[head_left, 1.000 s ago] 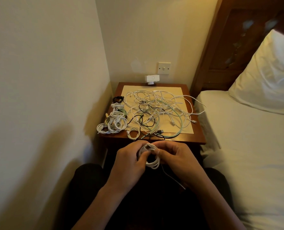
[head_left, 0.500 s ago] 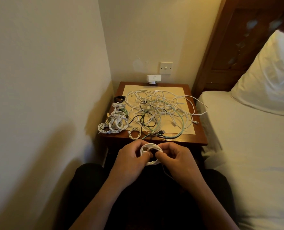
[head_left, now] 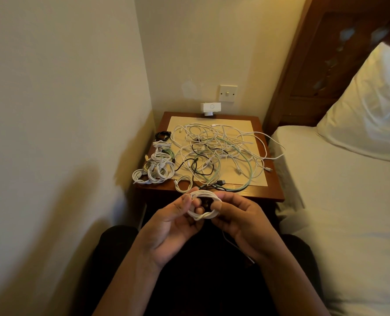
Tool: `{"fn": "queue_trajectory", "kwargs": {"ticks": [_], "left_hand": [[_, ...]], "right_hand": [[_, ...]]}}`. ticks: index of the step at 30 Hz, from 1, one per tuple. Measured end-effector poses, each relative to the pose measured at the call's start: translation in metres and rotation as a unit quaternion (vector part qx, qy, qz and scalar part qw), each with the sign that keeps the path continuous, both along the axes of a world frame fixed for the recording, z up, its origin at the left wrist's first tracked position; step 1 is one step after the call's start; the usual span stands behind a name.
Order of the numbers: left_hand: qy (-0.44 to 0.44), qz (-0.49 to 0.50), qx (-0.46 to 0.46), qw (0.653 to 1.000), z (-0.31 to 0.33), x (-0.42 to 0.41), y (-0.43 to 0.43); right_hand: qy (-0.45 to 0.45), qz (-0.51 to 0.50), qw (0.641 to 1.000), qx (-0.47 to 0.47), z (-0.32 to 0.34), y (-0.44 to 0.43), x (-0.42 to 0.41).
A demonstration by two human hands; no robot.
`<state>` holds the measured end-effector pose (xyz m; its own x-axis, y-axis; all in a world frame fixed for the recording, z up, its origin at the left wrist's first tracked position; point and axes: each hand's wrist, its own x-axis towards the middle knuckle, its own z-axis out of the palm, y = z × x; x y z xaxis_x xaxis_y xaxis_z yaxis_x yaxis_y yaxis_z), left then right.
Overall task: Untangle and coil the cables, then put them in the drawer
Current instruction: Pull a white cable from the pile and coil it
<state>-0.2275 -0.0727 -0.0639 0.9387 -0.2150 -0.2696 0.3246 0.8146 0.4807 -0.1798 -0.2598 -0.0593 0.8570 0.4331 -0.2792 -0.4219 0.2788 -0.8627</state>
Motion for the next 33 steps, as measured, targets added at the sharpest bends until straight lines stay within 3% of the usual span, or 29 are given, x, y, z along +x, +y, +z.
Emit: {"fn": "queue_trajectory", "kwargs": {"ticks": [5,8,10,12,16,21,25,27,29,31,33], "left_hand": [[-0.016,0.015,-0.020,1.000,-0.001,-0.002,-0.008],[0.015,0.013,0.132,0.991,0.004,0.002,-0.009],[0.026,0.018,0.265,0.964,0.002,0.003,-0.008],[0.027,0.011,0.309,0.951,-0.001,0.000,-0.005],[0.050,-0.016,0.267,0.962,-0.008,-0.004,-0.001],[0.064,-0.024,0.303,0.951,-0.017,0.002,0.002],[0.050,-0.007,0.115,0.992,-0.023,0.005,0.003],[0.025,0.013,0.082,0.996,-0.025,0.007,0.000],[0.014,0.020,0.182,0.983,-0.023,0.011,-0.003],[-0.003,0.008,0.378,0.926,-0.022,0.016,-0.001],[-0.028,-0.010,0.472,0.881,-0.022,0.021,0.001]], "right_hand": [[0.071,0.014,0.995,0.067,-0.006,-0.001,0.003],[0.050,-0.012,0.999,0.011,-0.009,-0.003,0.006],[0.020,-0.022,0.998,-0.049,-0.010,-0.005,0.005],[0.008,-0.024,0.996,-0.084,-0.013,-0.006,0.002],[0.029,-0.024,0.995,-0.090,-0.021,-0.009,0.002],[0.018,0.004,0.991,-0.129,-0.028,-0.012,0.008],[0.057,0.020,0.996,-0.070,-0.028,-0.013,0.017],[0.082,0.023,0.996,-0.025,-0.028,-0.013,0.024],[0.068,0.015,0.997,-0.040,-0.029,-0.013,0.029],[0.029,0.003,0.996,-0.087,-0.031,-0.013,0.033],[-0.005,0.004,0.993,-0.114,-0.032,-0.011,0.036]]}}
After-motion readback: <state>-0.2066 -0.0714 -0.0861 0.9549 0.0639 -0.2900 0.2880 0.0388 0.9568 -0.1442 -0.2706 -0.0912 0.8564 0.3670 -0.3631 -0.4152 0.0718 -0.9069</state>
